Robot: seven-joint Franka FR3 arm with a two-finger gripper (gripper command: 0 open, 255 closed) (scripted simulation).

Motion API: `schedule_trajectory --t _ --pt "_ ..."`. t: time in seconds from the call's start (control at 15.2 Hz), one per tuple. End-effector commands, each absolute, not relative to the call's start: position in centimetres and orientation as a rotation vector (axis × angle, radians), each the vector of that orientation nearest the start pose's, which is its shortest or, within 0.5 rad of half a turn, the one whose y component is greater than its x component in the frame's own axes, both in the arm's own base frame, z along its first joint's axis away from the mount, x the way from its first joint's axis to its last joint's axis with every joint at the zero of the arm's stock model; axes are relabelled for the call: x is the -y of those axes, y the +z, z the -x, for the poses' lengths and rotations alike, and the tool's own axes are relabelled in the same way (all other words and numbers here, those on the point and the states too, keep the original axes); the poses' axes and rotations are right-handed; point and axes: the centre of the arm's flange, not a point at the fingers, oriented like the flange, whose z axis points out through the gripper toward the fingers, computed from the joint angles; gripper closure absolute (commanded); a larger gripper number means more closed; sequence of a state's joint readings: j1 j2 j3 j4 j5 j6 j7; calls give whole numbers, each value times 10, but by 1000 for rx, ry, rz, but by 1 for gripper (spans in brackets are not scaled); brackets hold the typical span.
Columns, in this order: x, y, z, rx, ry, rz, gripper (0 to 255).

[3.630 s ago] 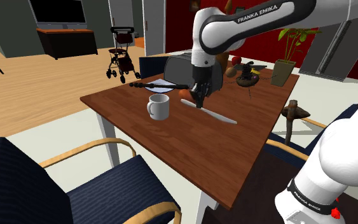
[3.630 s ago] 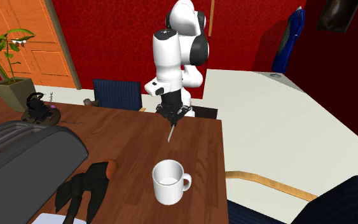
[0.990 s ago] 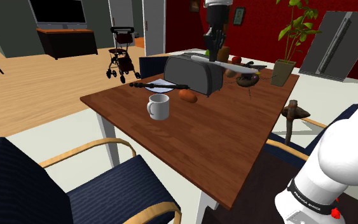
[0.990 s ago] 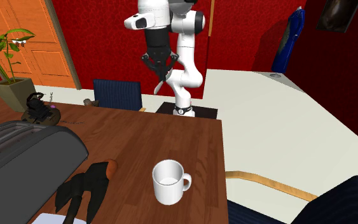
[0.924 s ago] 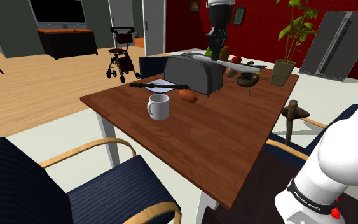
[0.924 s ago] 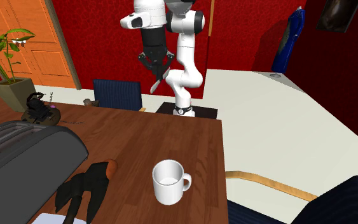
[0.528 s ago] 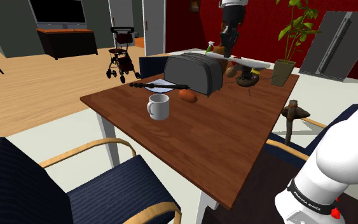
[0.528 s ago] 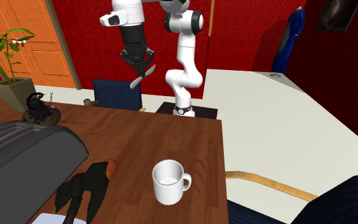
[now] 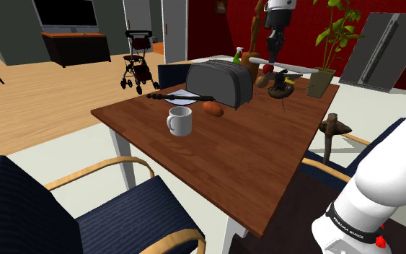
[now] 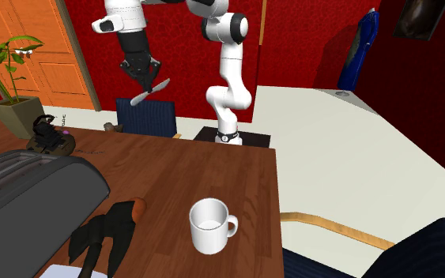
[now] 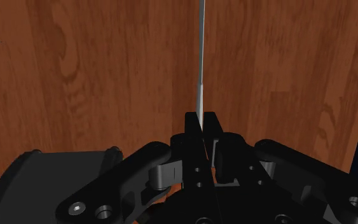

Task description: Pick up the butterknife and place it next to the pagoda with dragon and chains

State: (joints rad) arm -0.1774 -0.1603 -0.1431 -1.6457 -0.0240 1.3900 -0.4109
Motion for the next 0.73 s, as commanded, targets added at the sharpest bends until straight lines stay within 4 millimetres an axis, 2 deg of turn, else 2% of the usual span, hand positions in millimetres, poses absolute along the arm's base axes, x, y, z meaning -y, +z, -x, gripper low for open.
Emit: schedule_trajectory --t 0.0,0.66 --pt "189 656 -453 143 141 3102 255" --pt "320 656 -441 143 141 3102 255"
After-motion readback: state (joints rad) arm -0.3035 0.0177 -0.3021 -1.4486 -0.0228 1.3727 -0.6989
